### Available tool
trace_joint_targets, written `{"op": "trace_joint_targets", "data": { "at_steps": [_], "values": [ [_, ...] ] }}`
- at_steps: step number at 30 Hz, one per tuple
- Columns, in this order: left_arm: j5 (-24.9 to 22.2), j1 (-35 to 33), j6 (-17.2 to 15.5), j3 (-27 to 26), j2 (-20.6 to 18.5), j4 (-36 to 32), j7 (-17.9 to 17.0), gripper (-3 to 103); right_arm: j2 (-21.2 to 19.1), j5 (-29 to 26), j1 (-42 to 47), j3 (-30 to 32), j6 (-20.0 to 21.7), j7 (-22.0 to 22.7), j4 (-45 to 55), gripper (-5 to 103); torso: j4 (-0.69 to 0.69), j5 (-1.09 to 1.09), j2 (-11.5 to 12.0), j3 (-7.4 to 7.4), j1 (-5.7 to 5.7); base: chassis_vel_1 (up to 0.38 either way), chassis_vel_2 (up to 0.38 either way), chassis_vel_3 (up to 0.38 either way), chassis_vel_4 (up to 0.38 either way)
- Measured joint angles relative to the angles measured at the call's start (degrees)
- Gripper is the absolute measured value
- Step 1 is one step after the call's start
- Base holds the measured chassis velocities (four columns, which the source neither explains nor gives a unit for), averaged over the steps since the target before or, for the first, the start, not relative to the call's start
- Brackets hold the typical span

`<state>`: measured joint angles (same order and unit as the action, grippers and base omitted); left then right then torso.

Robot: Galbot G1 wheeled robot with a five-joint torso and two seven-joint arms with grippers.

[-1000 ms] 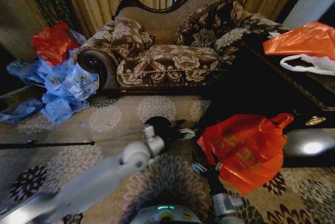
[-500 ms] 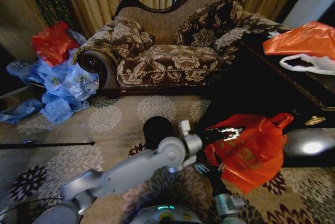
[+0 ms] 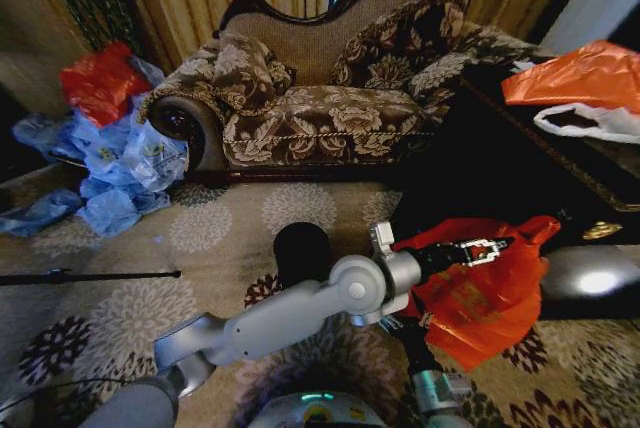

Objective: Place a garbage bag over the trash bin.

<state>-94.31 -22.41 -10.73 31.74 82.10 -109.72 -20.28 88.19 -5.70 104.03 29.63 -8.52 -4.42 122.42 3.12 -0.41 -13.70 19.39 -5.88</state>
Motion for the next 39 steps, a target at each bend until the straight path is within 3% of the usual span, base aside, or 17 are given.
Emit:
{"op": "trace_joint_targets", "data": {
  "at_steps": [8, 11, 14, 15, 17, 20, 23, 39],
  "values": [
    [-1.9, 0.1, -0.1, 0.0, 3.1, 2.4, -0.6, 54, 0.1, -0.2, 0.0, 0.0, 0.0, 0.3, 0.2, 100, 0.0, 0.0, 0.0, 0.0, 0.0, 0.0, 0.0, 0.0, 0.0],
    [-2.5, -0.1, -0.1, 0.0, 3.7, 2.7, -0.7, 42, 0.0, -0.3, 0.0, 0.0, 0.0, 0.4, 0.2, 100, 0.0, 0.0, 0.0, 0.0, 0.0, 0.0, 0.0, 0.0, 0.0],
    [-2.5, -0.1, -0.1, 0.1, 4.0, 3.0, -0.8, 36, 0.0, -0.5, 0.0, 0.0, -0.1, 0.4, 0.2, 100, 0.0, 0.0, 0.0, 0.0, 0.0, 0.0, 0.0, 0.0, 0.0],
    [-2.5, -0.2, -0.1, 0.1, 4.3, 3.3, -0.8, 26, 0.0, -0.5, 0.0, 0.0, -0.1, 0.5, 0.2, 100, 0.0, 0.0, 0.0, 0.0, 0.0, 0.0, 0.0, 0.0, 0.0],
    [-2.5, -0.2, -0.1, 0.1, 4.4, 3.5, -0.8, 26, 0.0, -0.5, 0.0, 0.0, -0.1, 0.5, 0.2, 100, 0.0, 0.0, 0.0, 0.0, 0.0, 0.0, 0.0, 0.0, 0.0],
    [-2.5, -0.4, -0.1, 0.1, 4.8, 3.9, -1.0, 10, -0.1, -0.6, 0.0, 0.0, -0.1, 0.6, 0.2, 100, 0.0, 0.0, 0.0, 0.0, 0.0, 0.0, 0.0, 0.0, 0.0],
    [-2.7, -0.5, -0.1, 0.1, 5.0, 4.1, -1.0, 2, -0.1, -0.7, 0.0, 0.1, -0.1, 0.6, 0.2, 100, 0.0, 0.0, 0.0, 0.0, 0.0, 0.0, 0.0, 0.0, 0.0],
    [-4.7, -0.6, 0.3, -0.5, 2.5, 2.4, -2.6, 0, -0.1, -0.8, 0.2, 0.1, -0.2, 0.8, 0.5, 100, 0.0, 0.0, 0.0, 0.0, 0.0, 0.0, 0.0, 0.0, 0.0]
  ]
}}
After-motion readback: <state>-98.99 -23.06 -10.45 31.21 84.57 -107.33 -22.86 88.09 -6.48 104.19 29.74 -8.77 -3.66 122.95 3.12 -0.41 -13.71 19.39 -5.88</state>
